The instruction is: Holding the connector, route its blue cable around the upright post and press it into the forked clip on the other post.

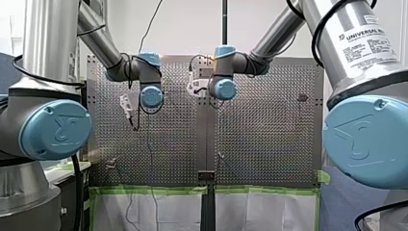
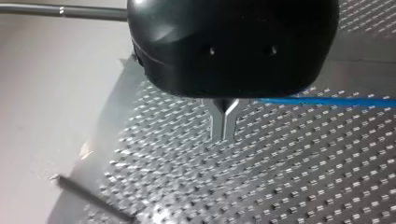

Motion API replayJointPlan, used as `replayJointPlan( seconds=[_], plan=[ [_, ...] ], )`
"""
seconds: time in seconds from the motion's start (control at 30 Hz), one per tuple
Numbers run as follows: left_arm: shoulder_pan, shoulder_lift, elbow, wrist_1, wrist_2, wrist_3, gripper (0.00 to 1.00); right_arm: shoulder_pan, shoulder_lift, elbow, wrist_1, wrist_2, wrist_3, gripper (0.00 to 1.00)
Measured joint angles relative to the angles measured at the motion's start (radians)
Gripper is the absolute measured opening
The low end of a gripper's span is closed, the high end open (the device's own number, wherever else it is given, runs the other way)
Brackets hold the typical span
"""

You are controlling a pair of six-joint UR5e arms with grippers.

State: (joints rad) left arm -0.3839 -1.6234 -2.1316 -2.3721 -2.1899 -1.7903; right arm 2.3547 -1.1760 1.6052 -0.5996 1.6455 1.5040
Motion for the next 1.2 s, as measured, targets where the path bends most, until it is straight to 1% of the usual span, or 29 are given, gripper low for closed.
replayJointPlan(
  seconds=[0.17,0.3,0.4,0.53,0.67,0.77,0.87,0.93,1.07,1.2],
  plan=[
    [0.048,0.049,0.007,-0.047,0.046,-0.026,0.0,0.002,0.0,-0.041,0.041,-0.041,0.002,0.0],
    [0.083,0.083,0.019,-0.061,0.068,-0.039,0.0,0.0,0.0,-0.074,0.074,-0.069,0.003,0.0],
    [0.108,0.109,0.036,-0.067,0.077,-0.05,0.0,-0.003,0.0,-0.1,0.1,-0.076,0.004,0.0],
    [0.142,0.142,0.067,-0.078,0.081,-0.061,0.0,-0.005,0.0,-0.133,0.133,-0.079,0.003,0.0],
    [0.176,0.178,0.102,-0.107,0.082,-0.064,0.0,-0.005,0.0,-0.165,0.165,-0.081,0.002,0.0],
    [0.189,0.201,0.129,-0.13,0.09,-0.063,0.0,-0.004,0.0,-0.19,0.188,-0.09,-0.001,0.0],
    [0.194,0.213,0.156,-0.153,0.11,-0.061,0.0,0.0,0.0,-0.216,0.2,-0.106,-0.006,0.0],
    [0.196,0.215,0.172,-0.165,0.124,-0.062,0.0,0.0,0.0,-0.232,0.202,-0.115,-0.005,0.0],
    [0.203,0.206,0.208,-0.176,0.159,-0.064,0.0,-0.003,0.001,-0.263,0.2,-0.121,-0.002,0.0],
    [0.213,0.185,0.241,-0.179,0.181,-0.066,0.0,-0.005,0.001,-0.297,0.196,-0.122,0.001,0.0]
  ],
)
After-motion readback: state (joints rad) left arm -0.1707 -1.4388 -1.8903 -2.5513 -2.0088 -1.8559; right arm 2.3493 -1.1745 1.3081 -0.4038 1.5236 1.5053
